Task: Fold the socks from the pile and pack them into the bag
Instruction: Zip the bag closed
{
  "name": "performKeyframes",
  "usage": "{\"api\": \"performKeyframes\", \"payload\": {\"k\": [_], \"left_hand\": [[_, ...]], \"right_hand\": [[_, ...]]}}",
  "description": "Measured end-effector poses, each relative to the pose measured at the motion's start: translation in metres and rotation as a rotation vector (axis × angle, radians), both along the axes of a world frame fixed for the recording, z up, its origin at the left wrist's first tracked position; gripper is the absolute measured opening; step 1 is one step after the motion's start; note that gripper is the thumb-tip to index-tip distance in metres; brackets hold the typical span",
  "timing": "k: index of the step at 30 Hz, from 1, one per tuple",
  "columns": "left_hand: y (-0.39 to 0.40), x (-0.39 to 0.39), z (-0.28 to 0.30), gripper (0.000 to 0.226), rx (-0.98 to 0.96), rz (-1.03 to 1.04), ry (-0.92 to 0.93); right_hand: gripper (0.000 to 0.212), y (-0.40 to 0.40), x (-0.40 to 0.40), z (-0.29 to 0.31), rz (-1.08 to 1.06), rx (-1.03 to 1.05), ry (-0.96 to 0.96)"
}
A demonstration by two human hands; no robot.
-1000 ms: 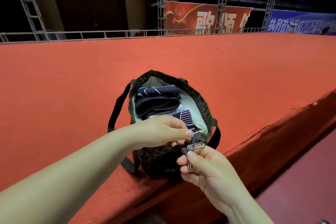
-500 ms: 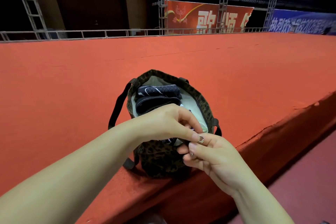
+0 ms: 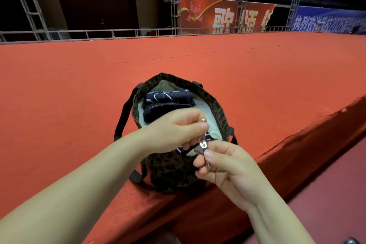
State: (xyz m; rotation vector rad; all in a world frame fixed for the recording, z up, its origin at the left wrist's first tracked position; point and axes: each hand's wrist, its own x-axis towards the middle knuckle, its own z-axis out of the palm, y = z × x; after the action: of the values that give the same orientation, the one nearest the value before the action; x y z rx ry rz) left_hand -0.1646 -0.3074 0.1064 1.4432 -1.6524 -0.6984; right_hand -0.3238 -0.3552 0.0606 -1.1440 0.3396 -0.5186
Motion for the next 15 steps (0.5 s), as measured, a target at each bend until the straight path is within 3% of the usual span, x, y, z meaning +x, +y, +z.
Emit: {"api": "performKeyframes", "payload": {"k": [3,5,11,15], "left_hand": [[-0.01,-0.001,0.02,0.016,-0.163,0.086,0.136],[-0.019,0.001,0.034,0.02,-0.211,0.157,0.1],[-0.026,0.038,0.025,0.02,0.023,0.394,-0.429],[-0.025,0.043,0.024,0.026,0.158,0.359,-0.512]], "right_hand": [[0.009,-0.001,0.005,0.025,-0.086,-0.021,-0.073],[0.008,-0.004,0.007,0.042,-0.124,-0.014,-0.093],[0.01,0.009,0.009,0.019,-0.073,0.062,0.095],[0.007,0.014,0.007,0.011,-0.027,0.036,0.138]]}}
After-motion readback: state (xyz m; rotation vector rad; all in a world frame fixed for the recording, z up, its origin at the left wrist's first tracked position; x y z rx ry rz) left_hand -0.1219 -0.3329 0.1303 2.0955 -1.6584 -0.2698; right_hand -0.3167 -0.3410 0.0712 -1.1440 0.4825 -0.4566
